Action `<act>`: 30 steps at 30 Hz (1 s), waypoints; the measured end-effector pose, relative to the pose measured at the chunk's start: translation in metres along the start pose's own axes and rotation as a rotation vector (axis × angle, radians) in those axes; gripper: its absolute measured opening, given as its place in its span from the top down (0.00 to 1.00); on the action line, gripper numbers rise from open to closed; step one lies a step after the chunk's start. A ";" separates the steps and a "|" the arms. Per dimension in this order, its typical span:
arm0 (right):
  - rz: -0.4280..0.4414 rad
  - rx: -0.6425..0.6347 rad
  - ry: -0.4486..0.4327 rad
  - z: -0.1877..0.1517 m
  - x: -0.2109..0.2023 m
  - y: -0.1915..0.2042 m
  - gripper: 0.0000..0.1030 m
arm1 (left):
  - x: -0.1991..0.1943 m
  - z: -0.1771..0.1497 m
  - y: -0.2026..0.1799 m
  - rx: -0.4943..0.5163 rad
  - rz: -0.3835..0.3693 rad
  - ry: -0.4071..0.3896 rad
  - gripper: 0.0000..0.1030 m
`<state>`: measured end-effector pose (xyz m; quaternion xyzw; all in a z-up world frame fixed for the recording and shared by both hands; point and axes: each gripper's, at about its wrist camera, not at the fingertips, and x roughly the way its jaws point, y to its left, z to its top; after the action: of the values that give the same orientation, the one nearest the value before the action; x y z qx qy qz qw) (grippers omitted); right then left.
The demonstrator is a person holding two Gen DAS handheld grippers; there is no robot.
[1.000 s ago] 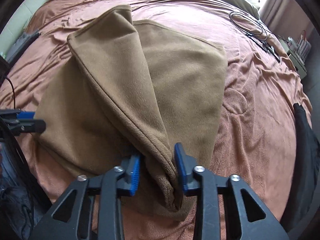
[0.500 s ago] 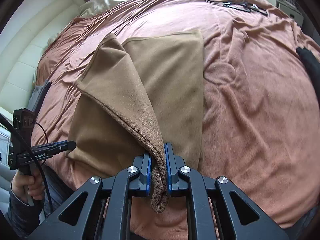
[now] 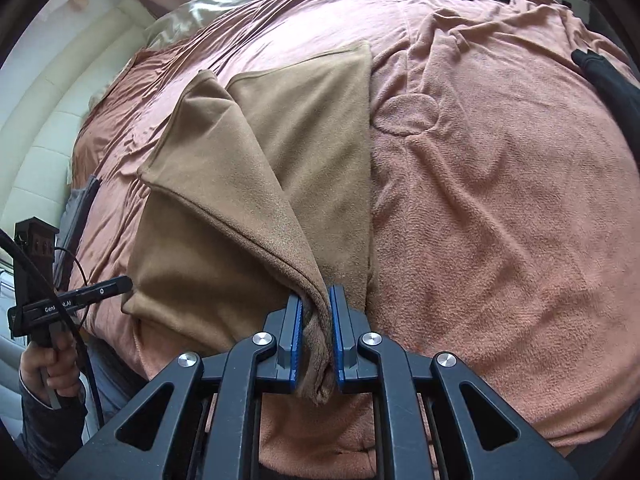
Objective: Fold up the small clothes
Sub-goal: 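Close both tools on the other side edge of the brown shirt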
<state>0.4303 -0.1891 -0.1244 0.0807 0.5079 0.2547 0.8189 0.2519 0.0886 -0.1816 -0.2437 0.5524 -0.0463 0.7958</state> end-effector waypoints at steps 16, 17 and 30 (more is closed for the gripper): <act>0.025 -0.004 -0.004 -0.025 -0.024 -0.044 0.88 | 0.015 0.056 -0.039 -0.032 -0.056 -0.030 0.39; 0.032 0.001 -0.002 -0.025 -0.025 -0.050 0.88 | 0.018 0.058 -0.040 -0.040 -0.057 -0.029 0.38; 0.062 0.033 -0.030 -0.039 -0.039 -0.088 0.88 | 0.064 0.089 -0.048 -0.094 -0.061 -0.008 0.39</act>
<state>0.4123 -0.2891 -0.1464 0.1136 0.4968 0.2706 0.8167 0.3664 0.0540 -0.1916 -0.2976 0.5430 -0.0435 0.7840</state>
